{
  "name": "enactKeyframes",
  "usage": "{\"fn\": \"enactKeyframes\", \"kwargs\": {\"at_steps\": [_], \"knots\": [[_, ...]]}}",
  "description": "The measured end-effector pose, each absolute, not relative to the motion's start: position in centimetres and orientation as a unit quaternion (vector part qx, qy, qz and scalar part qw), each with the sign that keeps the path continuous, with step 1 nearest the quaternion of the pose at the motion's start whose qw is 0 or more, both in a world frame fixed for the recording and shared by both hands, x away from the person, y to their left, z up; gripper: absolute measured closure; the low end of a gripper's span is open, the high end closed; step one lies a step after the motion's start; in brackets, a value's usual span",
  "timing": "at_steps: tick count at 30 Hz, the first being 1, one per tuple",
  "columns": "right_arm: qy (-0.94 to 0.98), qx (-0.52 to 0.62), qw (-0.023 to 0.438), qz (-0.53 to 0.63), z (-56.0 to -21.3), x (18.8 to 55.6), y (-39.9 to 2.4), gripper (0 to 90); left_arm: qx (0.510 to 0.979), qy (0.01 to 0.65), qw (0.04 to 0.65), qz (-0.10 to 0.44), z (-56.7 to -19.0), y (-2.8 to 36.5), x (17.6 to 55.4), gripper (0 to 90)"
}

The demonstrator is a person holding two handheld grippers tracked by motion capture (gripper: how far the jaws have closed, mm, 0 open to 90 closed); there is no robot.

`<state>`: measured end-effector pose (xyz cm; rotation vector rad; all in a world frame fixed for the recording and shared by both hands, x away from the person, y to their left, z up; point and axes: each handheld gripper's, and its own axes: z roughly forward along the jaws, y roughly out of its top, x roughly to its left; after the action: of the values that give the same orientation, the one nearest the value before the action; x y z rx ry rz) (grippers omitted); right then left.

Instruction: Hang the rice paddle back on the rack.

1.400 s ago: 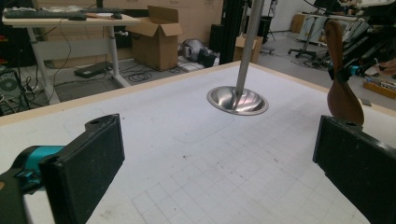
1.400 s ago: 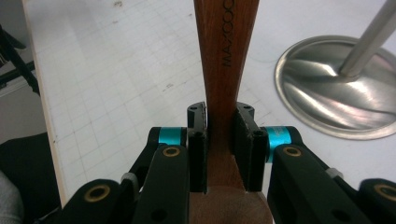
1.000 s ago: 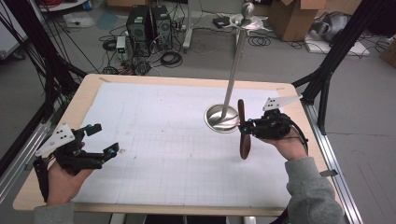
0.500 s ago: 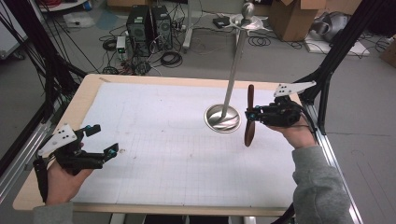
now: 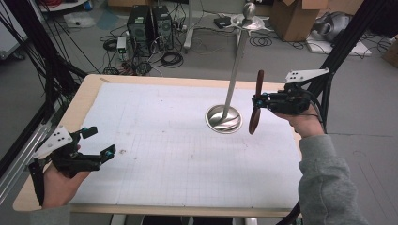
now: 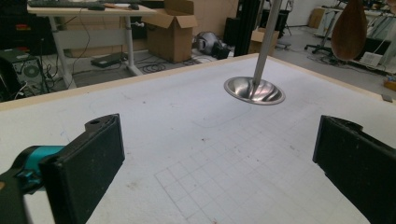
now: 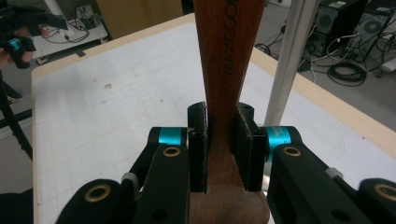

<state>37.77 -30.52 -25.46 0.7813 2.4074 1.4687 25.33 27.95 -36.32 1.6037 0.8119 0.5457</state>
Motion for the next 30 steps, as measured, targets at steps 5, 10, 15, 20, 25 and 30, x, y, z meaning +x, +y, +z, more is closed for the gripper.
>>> {"fn": "enactKeyframes", "kwargs": {"at_steps": [5, 10, 15, 20, 25, 30], "knots": [[0.807, 0.272, 0.110, 0.512, -24.7, 38.3, -30.6, 77.0, 0.687, 0.353, 0.592, 0.233, -36.5, 28.3, 25.2, 2.5], [0.804, 0.276, 0.113, 0.515, -24.1, 38.9, -30.8, 77.0, 0.687, 0.354, 0.591, 0.232, -36.7, 28.5, 25.0, 2.5], [0.796, 0.287, 0.122, 0.519, -23.1, 39.5, -31.4, 77.1, 0.685, 0.359, 0.590, 0.233, -36.7, 28.8, 24.8, 2.5], [0.790, 0.297, 0.125, 0.522, -22.3, 39.9, -31.9, 77.1, 0.684, 0.361, 0.588, 0.235, -36.7, 29.1, 24.6, 2.5], [0.786, 0.308, 0.127, 0.520, -21.8, 40.1, -32.1, 77.1, 0.676, 0.365, 0.593, 0.241, -36.5, 29.8, 24.4, 2.5], [0.782, 0.314, 0.137, 0.521, -20.9, 40.7, -32.2, 77.0, 0.674, 0.369, 0.592, 0.243, -36.5, 30.2, 24.3, 2.5]]}}
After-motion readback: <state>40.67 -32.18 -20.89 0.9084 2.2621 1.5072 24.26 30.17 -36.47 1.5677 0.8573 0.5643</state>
